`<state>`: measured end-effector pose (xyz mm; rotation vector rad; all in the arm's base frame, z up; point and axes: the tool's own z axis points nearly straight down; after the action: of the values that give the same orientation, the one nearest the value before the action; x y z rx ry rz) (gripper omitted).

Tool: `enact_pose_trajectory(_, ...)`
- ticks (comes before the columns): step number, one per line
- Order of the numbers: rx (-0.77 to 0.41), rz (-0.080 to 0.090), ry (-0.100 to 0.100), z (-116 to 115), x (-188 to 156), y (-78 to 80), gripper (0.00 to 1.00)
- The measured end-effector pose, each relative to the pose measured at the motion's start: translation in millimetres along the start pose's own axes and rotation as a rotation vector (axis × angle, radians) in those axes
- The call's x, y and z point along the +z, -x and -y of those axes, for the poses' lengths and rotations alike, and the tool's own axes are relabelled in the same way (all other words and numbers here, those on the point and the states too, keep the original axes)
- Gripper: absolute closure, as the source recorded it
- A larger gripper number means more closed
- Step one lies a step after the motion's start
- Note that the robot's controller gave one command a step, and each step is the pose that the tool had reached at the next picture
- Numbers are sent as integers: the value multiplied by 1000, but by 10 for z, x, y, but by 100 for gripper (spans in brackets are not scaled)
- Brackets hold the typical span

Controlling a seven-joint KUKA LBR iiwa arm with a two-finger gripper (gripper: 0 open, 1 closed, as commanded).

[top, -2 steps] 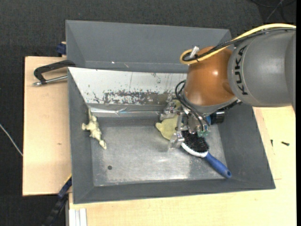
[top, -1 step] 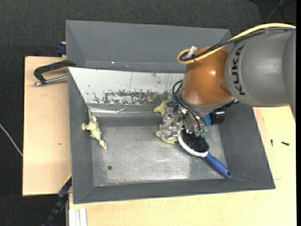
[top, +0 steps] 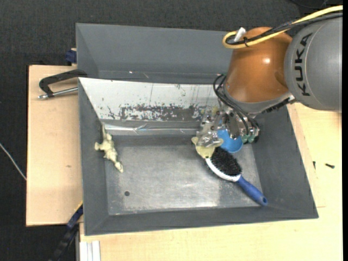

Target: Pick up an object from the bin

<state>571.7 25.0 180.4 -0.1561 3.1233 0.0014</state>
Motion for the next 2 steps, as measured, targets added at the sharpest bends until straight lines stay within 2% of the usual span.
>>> enact_pose_trajectory(1, 24, -9, 1, -55, 74, 0, 100)
enact_pose_trajectory(2, 33, -3, 1, -226, -442, 105, 100)
